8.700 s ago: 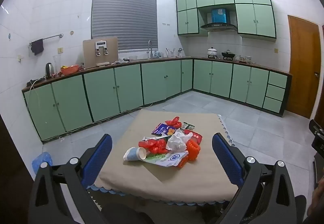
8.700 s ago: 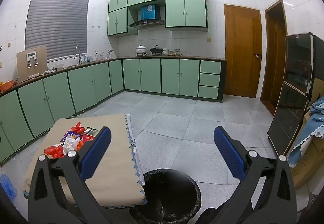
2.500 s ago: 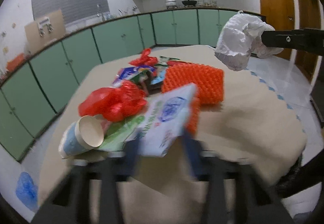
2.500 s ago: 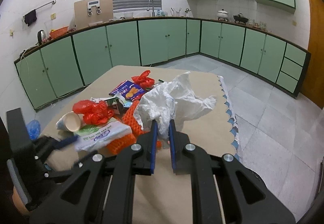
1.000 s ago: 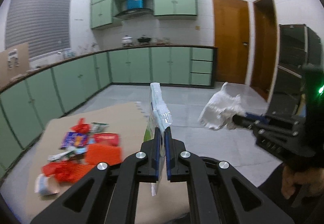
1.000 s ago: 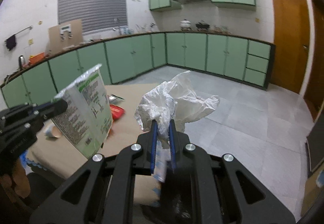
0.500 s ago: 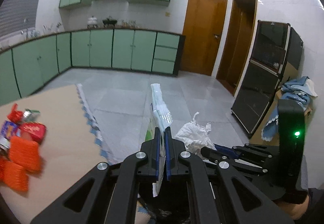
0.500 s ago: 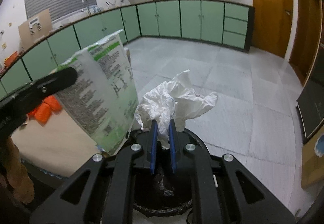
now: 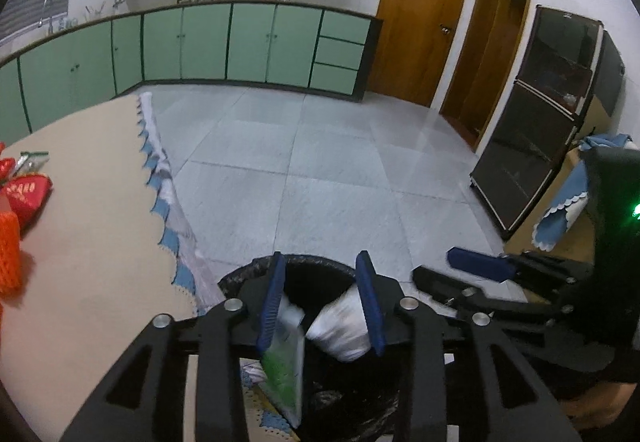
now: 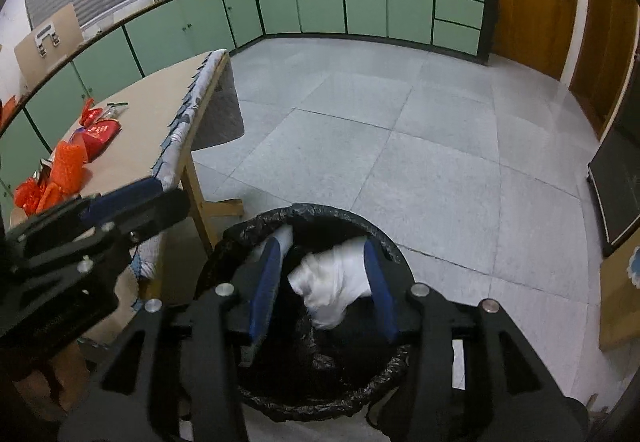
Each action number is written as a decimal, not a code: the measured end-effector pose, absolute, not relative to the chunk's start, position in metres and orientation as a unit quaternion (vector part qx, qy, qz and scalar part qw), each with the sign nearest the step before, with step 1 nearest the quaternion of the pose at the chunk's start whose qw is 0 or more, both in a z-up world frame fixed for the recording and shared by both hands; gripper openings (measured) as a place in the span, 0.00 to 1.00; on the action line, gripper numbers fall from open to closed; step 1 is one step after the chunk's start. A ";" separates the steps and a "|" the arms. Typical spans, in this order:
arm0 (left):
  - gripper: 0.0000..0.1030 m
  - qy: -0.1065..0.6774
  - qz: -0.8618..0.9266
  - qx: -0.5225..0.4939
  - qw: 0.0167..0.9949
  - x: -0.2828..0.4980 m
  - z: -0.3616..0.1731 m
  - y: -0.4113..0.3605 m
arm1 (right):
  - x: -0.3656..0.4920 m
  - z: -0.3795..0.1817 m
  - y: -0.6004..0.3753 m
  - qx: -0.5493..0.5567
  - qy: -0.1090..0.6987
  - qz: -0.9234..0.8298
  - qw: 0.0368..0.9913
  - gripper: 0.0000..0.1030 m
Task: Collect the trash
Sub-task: 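Carry both items to the black bin and open both tools over it, then return to the table and close the left tool on the paper cup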
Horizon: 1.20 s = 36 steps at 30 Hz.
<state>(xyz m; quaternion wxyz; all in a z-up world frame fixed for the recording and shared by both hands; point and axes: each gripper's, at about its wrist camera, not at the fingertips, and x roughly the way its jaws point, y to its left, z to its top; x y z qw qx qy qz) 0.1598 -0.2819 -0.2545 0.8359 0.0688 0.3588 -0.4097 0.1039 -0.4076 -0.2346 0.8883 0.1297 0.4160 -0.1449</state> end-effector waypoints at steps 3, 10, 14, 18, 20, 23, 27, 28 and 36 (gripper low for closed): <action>0.39 0.353 -0.404 0.066 0.841 0.161 -0.248 -0.276 | 0.102 -0.227 -0.413 0.135 0.406 -0.153 0.891 0.42; 0.60 0.328 -0.369 0.054 0.868 0.156 -0.217 -0.236 | 0.092 -0.199 -0.406 0.132 0.386 -0.140 0.902 0.42; 0.66 0.317 -0.324 0.059 0.889 0.152 -0.202 -0.195 | 0.099 -0.181 -0.380 0.119 0.378 -0.101 0.912 0.42; 0.72 0.311 -0.257 0.062 0.913 0.150 -0.194 -0.141 | 0.113 -0.169 -0.345 0.108 0.372 -0.046 0.921 0.44; 0.74 0.304 -0.220 0.063 0.925 0.151 -0.189 -0.113 | 0.126 -0.165 -0.318 0.093 0.371 -0.010 0.924 0.44; 0.76 0.288 -0.161 0.059 0.942 0.150 -0.180 -0.067 | 0.144 -0.160 -0.283 0.077 0.370 0.036 0.925 0.44; 0.78 0.271 -0.102 0.048 0.956 0.153 -0.174 -0.012 | 0.164 -0.152 -0.242 0.059 0.359 0.079 0.928 0.44; 0.78 0.266 -0.088 0.049 0.959 0.155 -0.173 0.002 | 0.169 -0.150 -0.232 0.058 0.357 0.089 0.928 0.44; 0.78 0.267 -0.033 0.034 0.962 0.173 -0.191 0.079 | 0.201 -0.152 -0.161 0.040 0.364 0.133 0.921 0.44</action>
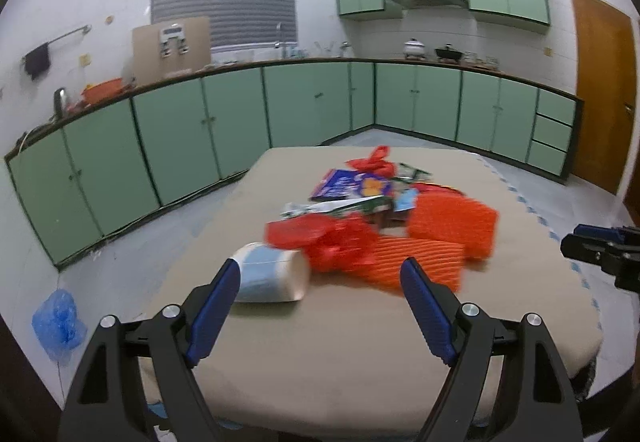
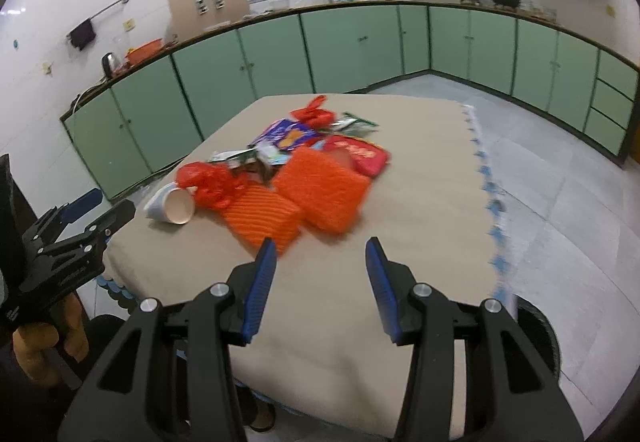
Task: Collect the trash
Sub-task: 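Return to the table and close the left tool on the paper cup, then grasp an orange foam net with the right tool while the left holds the cup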
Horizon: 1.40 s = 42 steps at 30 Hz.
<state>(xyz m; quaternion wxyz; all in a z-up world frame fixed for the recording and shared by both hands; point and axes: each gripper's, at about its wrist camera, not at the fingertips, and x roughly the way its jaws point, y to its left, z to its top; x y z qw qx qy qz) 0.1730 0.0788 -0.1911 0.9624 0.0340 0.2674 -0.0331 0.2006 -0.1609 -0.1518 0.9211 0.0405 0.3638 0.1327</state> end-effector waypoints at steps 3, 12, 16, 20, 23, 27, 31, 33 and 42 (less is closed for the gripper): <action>0.78 0.277 -0.030 0.024 0.960 0.185 -0.204 0.096 | 0.209 -0.154 -0.139 0.029 0.366 0.141 0.919 0.44; 0.81 0.290 -0.027 -0.010 0.956 0.226 -0.226 0.145 | 0.230 -0.169 -0.102 0.015 0.380 0.142 0.914 0.44; 0.81 0.297 -0.045 -0.005 0.954 0.235 -0.231 0.150 | 0.236 -0.172 -0.090 0.012 0.380 0.141 0.914 0.44; 0.83 0.311 -0.060 -0.005 0.948 0.237 -0.243 0.149 | 0.240 -0.170 -0.082 0.013 0.380 0.134 0.915 0.44; 0.83 0.320 -0.077 -0.003 0.944 0.240 -0.254 0.151 | 0.240 -0.169 -0.078 0.009 0.378 0.130 0.917 0.44; 0.83 0.330 -0.084 -0.014 0.940 0.248 -0.266 0.155 | 0.242 -0.175 -0.073 0.005 0.386 0.129 0.914 0.45; 0.83 0.346 -0.098 -0.016 0.933 0.256 -0.276 0.153 | 0.242 -0.177 -0.069 0.001 0.388 0.127 0.913 0.45; 0.80 0.348 -0.098 -0.008 0.932 0.256 -0.278 0.150 | 0.243 -0.180 -0.071 0.006 0.391 0.124 0.912 0.45; 0.72 0.316 -0.085 -0.014 0.945 0.235 -0.261 0.148 | 0.245 -0.195 -0.077 0.010 0.399 0.120 0.909 0.45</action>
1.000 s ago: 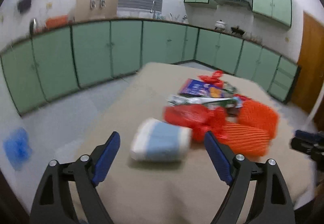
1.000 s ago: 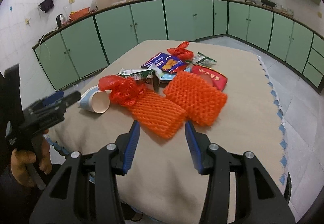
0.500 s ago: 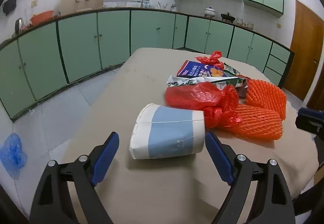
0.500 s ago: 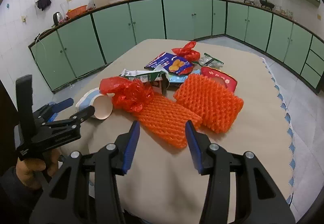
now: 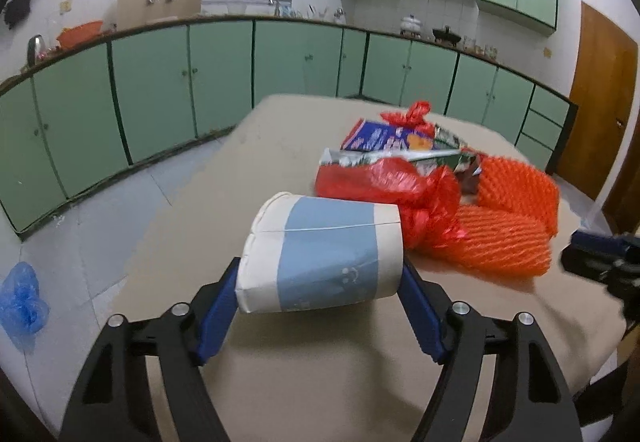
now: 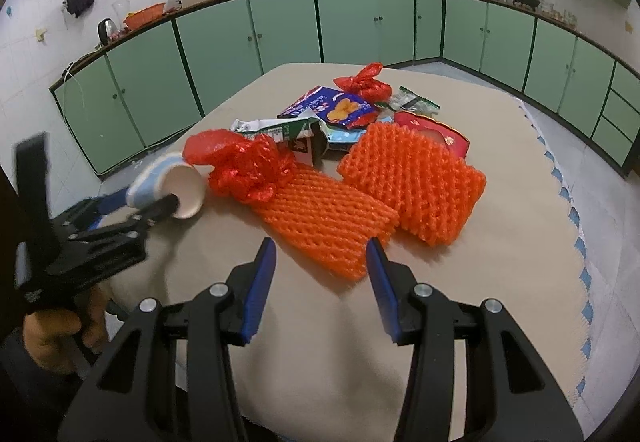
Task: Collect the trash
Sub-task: 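Grasp an orange foam net with the right tool while the left holds the cup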
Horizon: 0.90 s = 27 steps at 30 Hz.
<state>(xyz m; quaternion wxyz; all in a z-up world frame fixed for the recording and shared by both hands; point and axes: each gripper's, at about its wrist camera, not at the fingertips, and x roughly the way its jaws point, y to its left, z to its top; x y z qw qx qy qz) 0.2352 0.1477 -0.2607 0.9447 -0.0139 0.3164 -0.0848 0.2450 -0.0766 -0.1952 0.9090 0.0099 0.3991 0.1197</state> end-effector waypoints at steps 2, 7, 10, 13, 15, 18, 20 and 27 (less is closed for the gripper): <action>0.72 0.305 -0.079 -0.015 0.949 0.226 -0.254 0.146 | 0.246 -0.200 -0.077 0.011 0.403 0.119 0.907 0.45; 0.72 0.276 -0.063 -0.004 0.959 0.207 -0.241 0.144 | 0.248 -0.211 -0.076 0.010 0.407 0.122 0.905 0.45; 0.72 0.267 -0.064 -0.011 0.961 0.204 -0.234 0.144 | 0.252 -0.217 -0.076 0.013 0.410 0.123 0.904 0.43; 0.72 0.267 -0.068 -0.016 0.961 0.207 -0.232 0.142 | 0.256 -0.220 -0.075 0.014 0.410 0.124 0.904 0.38; 0.72 0.269 -0.070 -0.012 0.961 0.211 -0.234 0.139 | 0.258 -0.222 -0.075 0.015 0.414 0.127 0.901 0.25; 0.72 0.272 -0.071 -0.008 0.960 0.212 -0.238 0.134 | 0.258 -0.222 -0.077 0.018 0.415 0.132 0.900 0.11; 0.72 0.273 -0.071 -0.004 0.959 0.213 -0.238 0.133 | 0.255 -0.219 -0.077 0.016 0.408 0.137 0.902 0.08; 0.72 0.264 -0.072 0.001 0.962 0.203 -0.229 0.127 | 0.241 -0.202 -0.083 0.018 0.395 0.145 0.907 0.06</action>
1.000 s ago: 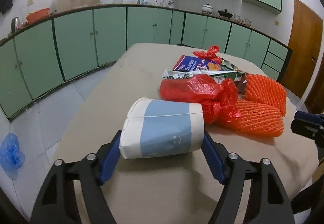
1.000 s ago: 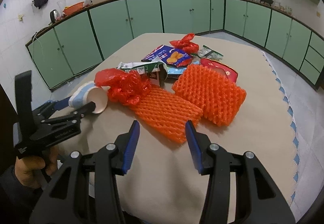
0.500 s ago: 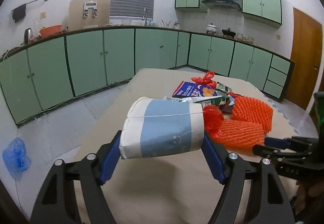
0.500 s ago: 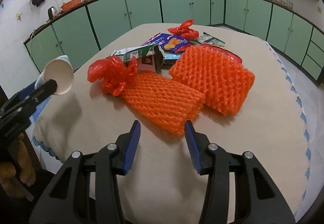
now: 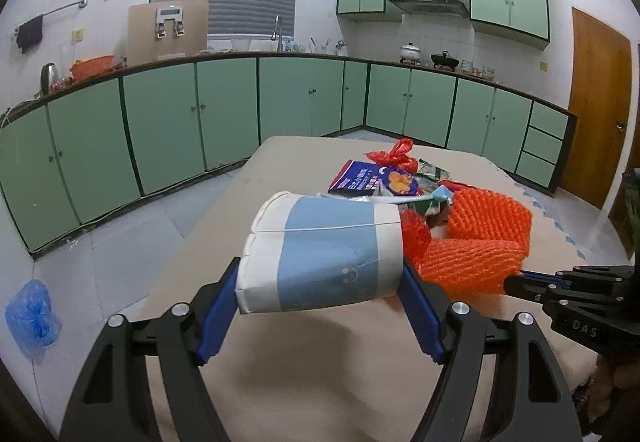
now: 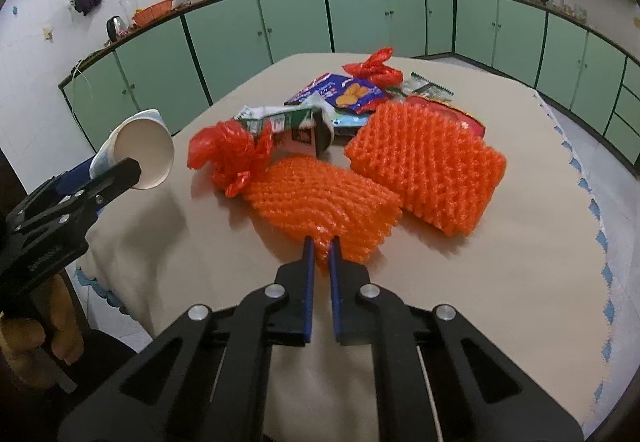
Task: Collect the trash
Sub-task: 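Grasp an orange foam net with the right tool while the left holds the cup, then carry cup and foam net to the bin and release both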
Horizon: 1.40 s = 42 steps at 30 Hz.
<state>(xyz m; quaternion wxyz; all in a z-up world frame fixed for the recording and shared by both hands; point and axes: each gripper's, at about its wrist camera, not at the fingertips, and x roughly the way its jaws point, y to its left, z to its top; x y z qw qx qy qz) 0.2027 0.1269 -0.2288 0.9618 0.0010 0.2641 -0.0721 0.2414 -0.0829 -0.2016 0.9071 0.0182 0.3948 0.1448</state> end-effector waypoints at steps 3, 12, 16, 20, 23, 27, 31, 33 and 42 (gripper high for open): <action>0.72 0.259 -0.075 0.006 0.963 0.198 -0.223 0.122 | 0.234 -0.192 -0.091 0.023 0.388 0.141 0.911 0.05; 0.72 0.252 -0.082 0.006 0.964 0.182 -0.211 0.109 | 0.209 -0.159 -0.123 0.029 0.364 0.125 0.922 0.05; 0.72 0.249 -0.091 0.011 0.964 0.172 -0.203 0.096 | 0.198 -0.150 -0.139 0.030 0.359 0.115 0.926 0.05; 0.72 0.246 -0.108 0.014 0.963 0.163 -0.193 0.077 | 0.183 -0.142 -0.162 0.033 0.352 0.096 0.930 0.05; 0.72 0.245 -0.131 0.024 0.960 0.154 -0.188 0.052 | 0.171 -0.139 -0.181 0.038 0.351 0.080 0.932 0.05; 0.72 0.244 -0.165 0.035 0.955 0.148 -0.183 0.014 | 0.152 -0.137 -0.210 0.044 0.347 0.055 0.935 0.05; 0.72 0.246 -0.211 0.048 0.945 0.146 -0.180 -0.035 | 0.130 -0.138 -0.250 0.060 0.345 0.017 0.937 0.05; 0.72 0.242 -0.236 0.059 0.939 0.144 -0.178 -0.062 | 0.118 -0.141 -0.274 0.072 0.346 -0.009 0.935 0.05; 0.72 0.242 -0.345 0.082 0.903 0.139 -0.180 -0.176 | 0.075 -0.180 -0.366 0.116 0.370 -0.106 0.915 0.05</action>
